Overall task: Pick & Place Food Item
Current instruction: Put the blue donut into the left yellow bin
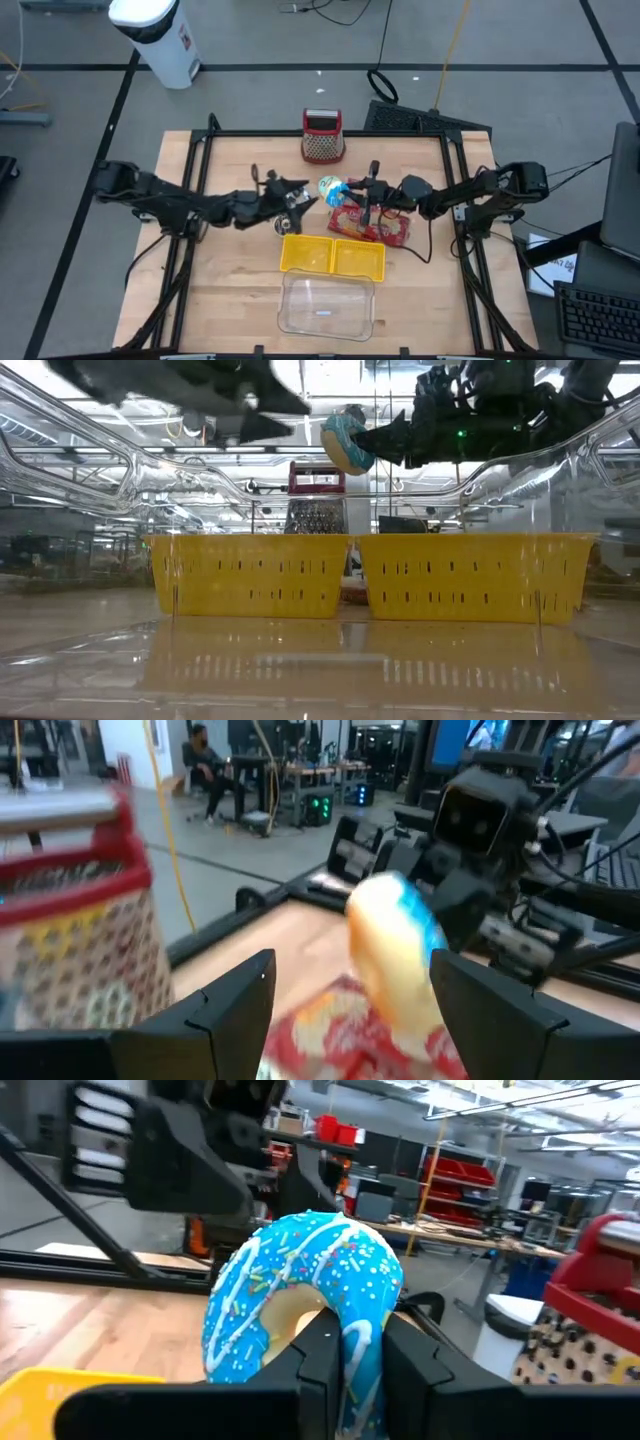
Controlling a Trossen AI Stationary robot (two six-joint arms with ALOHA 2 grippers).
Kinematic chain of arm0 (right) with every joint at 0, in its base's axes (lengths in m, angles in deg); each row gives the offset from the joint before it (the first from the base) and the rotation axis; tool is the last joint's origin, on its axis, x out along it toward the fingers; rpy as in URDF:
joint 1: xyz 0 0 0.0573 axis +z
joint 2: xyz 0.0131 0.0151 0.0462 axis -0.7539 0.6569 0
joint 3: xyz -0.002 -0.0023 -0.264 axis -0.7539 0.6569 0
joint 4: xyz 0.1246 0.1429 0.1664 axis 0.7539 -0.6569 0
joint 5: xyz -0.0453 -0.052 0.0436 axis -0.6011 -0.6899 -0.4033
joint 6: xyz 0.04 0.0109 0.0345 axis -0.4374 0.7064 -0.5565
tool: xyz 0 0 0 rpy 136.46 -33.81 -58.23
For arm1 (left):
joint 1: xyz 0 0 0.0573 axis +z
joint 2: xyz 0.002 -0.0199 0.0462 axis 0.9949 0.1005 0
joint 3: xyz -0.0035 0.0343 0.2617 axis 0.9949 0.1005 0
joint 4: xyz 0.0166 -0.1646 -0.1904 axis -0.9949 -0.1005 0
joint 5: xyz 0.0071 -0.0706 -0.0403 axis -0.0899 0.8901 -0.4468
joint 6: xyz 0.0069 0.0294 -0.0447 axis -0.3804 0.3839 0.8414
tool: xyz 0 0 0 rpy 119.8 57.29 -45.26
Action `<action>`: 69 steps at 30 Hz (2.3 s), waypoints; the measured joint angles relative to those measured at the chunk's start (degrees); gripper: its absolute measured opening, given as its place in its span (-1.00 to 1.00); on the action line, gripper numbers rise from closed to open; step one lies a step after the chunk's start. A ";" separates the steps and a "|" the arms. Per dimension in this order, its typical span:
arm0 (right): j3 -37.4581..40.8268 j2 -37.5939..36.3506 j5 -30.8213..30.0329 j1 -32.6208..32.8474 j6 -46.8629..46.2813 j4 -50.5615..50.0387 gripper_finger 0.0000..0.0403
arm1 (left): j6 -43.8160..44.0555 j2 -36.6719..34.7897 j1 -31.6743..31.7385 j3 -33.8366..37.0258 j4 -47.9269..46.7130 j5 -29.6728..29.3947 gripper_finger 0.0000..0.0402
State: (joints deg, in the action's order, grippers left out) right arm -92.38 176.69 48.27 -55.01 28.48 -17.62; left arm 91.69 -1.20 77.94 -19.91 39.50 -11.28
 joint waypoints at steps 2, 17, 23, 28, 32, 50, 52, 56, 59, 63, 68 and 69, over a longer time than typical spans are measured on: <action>-0.02 0.00 -0.78 0.62 1.09 0.15 -0.80 | -1.12 2.10 0.59 -3.32 -1.28 0.79 0.34; -0.02 0.00 -7.88 2.78 5.96 0.08 -0.80 | 1.85 9.41 2.48 -14.28 -12.97 3.88 0.34; -0.04 -0.04 -9.28 2.78 7.83 -0.74 -0.80 | 0.44 8.34 1.63 -14.26 -14.19 4.21 0.34; -0.04 -0.04 -9.00 3.30 7.74 0.18 -0.80 | 1.17 8.18 1.62 -14.26 -15.25 4.09 0.34; -0.04 -0.04 -8.67 4.29 7.73 1.13 -0.80 | 3.28 8.17 2.63 -14.26 -16.16 3.70 0.34; -0.07 -3.55 -4.40 4.80 2.39 -5.19 -0.42 | 11.66 1.84 1.85 -14.26 -29.67 10.61 -0.88; -0.01 -5.85 -4.65 4.75 0.77 -8.52 -0.25 | 16.77 -1.07 1.09 -14.26 -34.55 10.75 -0.94; -0.08 -11.30 -4.58 4.71 -3.06 -12.78 0.04 | 29.52 -5.56 -2.03 -14.26 -42.46 10.45 -0.89; -0.04 -15.07 -4.46 4.77 -5.60 -17.65 0.19 | 36.90 -6.92 -6.61 -14.26 -47.59 8.30 -0.90; -0.04 -19.65 -4.49 4.75 -7.58 -22.30 0.30 | 47.62 -5.93 -12.57 -14.26 -53.89 3.73 -0.95; 0.00 -22.48 -4.58 5.70 -7.59 -26.03 0.32 | 62.71 -2.97 -17.67 -14.26 -60.71 -3.05 -0.90; 0.00 -22.65 -4.58 6.06 -7.56 -26.05 0.32 | 65.30 -2.23 -18.23 -14.26 -61.46 -3.69 -0.91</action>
State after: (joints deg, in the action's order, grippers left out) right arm -92.38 154.04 43.68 -48.95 20.92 -43.67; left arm 156.99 -3.44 59.71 -34.17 -21.96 -14.97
